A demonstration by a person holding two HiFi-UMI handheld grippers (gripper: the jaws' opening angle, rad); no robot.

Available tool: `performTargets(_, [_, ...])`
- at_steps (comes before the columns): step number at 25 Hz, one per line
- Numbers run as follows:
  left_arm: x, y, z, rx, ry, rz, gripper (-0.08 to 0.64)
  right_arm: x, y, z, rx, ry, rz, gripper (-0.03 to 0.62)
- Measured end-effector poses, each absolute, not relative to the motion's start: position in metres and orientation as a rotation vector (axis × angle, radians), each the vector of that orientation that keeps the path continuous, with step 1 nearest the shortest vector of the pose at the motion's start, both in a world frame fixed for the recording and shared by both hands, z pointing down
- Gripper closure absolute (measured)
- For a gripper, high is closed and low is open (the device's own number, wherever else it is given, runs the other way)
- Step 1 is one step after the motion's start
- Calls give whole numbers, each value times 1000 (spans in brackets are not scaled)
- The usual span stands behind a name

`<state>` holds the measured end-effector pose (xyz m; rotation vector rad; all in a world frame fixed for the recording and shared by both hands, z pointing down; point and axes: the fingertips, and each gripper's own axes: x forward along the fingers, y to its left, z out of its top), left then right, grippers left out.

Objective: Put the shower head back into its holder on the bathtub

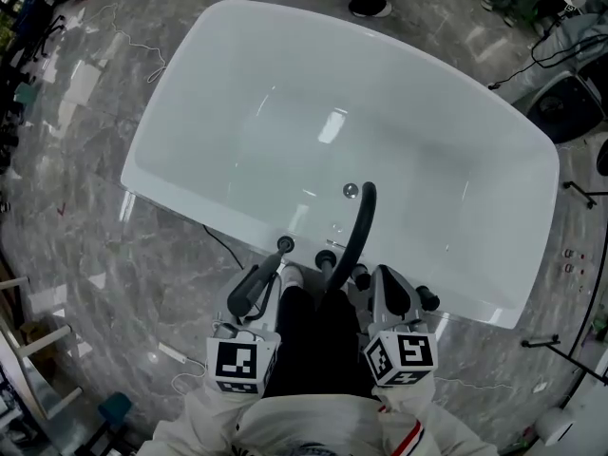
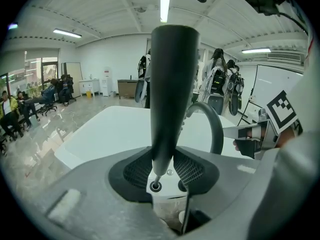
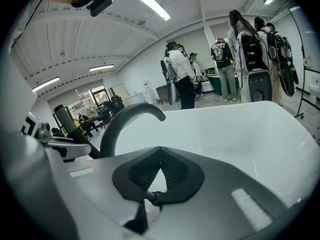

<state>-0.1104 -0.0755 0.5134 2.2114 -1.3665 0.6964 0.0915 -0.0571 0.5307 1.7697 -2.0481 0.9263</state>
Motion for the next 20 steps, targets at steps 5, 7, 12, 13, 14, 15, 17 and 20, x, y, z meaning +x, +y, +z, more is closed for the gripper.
performTargets(5, [-109, -75, 530, 2198, -1351, 699, 422, 97, -60, 543, 1780, -2032, 938, 586])
performTargets(7, [-109, -75, 535, 2195, -1352, 705, 422, 98, -59, 549, 1782, -2027, 942, 586])
performTargets(12, [-107, -75, 549, 2173, -1344, 703, 422, 103, -57, 565, 1774, -2015, 954, 586])
performTargets(13, [-107, -77, 549, 2169, -1349, 702, 422, 105, -56, 568, 1773, -2011, 956, 586])
performTargets(14, [-107, -78, 549, 2166, -1354, 702, 422, 106, -55, 570, 1773, -2007, 958, 586])
performTargets(15, [-108, -79, 551, 2166, -1355, 704, 422, 106, -55, 572, 1775, -2004, 958, 586])
performTargets(17, [-110, -80, 556, 2172, -1352, 709, 422, 106, -56, 575, 1776, -2002, 953, 586])
performTargets(20, [-111, -79, 563, 2174, -1353, 704, 422, 104, -58, 578, 1776, -2009, 938, 586])
